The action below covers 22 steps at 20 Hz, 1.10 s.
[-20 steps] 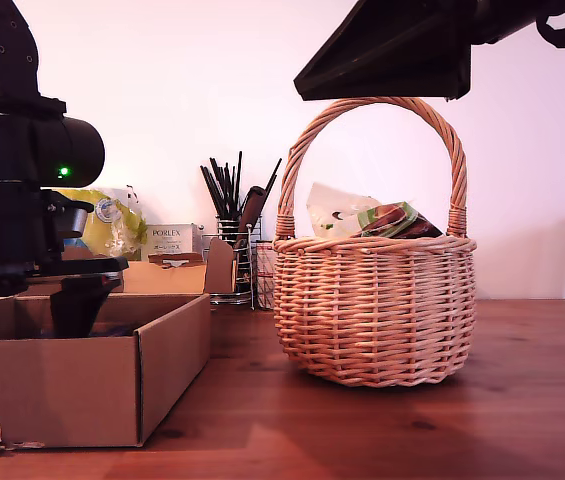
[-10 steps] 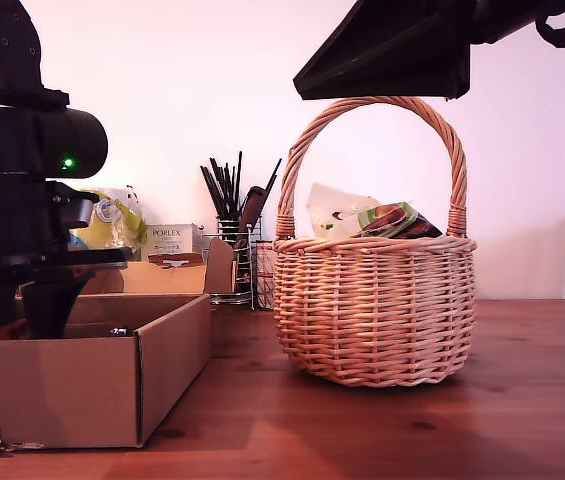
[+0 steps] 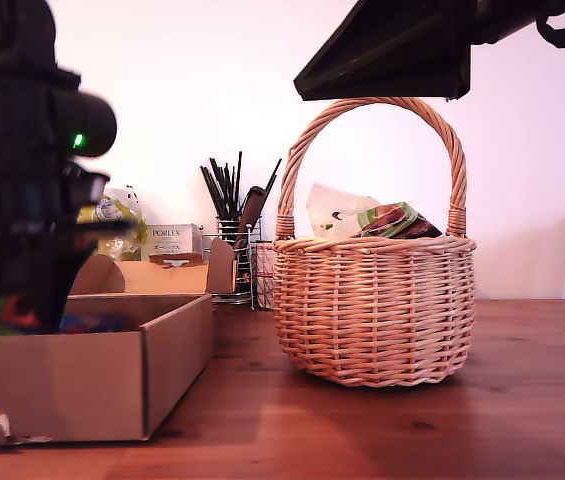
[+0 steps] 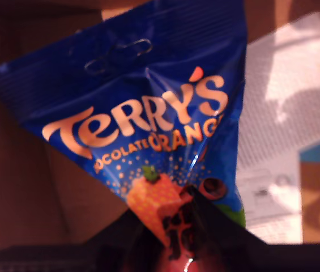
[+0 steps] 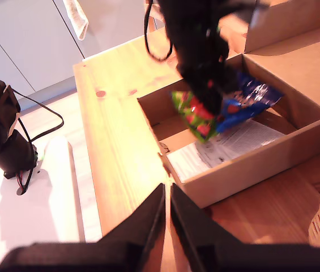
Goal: Move the bags of Easter eggs from the cardboard box on the left into the woven basket on the right side.
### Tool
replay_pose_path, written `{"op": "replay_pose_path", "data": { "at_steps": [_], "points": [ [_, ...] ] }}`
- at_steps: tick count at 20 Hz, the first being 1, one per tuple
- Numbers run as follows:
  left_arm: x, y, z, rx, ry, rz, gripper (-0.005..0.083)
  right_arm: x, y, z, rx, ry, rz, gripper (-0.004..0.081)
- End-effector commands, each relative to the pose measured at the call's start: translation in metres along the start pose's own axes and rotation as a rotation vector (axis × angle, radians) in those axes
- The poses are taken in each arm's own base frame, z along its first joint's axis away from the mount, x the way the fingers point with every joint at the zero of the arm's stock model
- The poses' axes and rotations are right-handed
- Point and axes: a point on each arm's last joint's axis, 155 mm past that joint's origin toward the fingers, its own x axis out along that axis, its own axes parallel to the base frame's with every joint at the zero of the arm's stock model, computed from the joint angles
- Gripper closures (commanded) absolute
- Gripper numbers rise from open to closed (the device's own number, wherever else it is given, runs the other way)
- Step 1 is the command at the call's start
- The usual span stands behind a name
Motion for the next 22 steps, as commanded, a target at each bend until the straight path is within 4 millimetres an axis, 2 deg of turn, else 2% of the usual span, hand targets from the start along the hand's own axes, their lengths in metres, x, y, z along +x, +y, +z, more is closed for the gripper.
{"op": "replay_pose_path", "data": {
  "at_steps": [1, 6, 14, 18, 22],
  "points": [
    [-0.001, -0.005, 0.000, 0.025, 0.006, -0.017, 0.0720, 0.000, -0.001, 0.002, -0.004, -0.004, 0.001, 0.0783],
    [-0.019, -0.020, -0.001, 0.062, -0.012, -0.100, 0.0720, -0.004, -0.011, 0.000, 0.012, -0.003, -0.031, 0.0783],
    [-0.068, -0.039, 0.015, 0.129, -0.179, -0.207, 0.0720, -0.015, -0.027, 0.002, 0.036, -0.015, -0.081, 0.0783],
    [-0.091, -0.084, 0.011, 0.199, -0.223, -0.383, 0.0720, -0.031, -0.030, -0.001, 0.062, -0.007, -0.117, 0.0783],
    [-0.110, -0.138, 0.002, 0.323, -0.263, -0.524, 0.0720, -0.059, -0.040, -0.010, 0.112, 0.012, -0.216, 0.0783]
  ]
}}
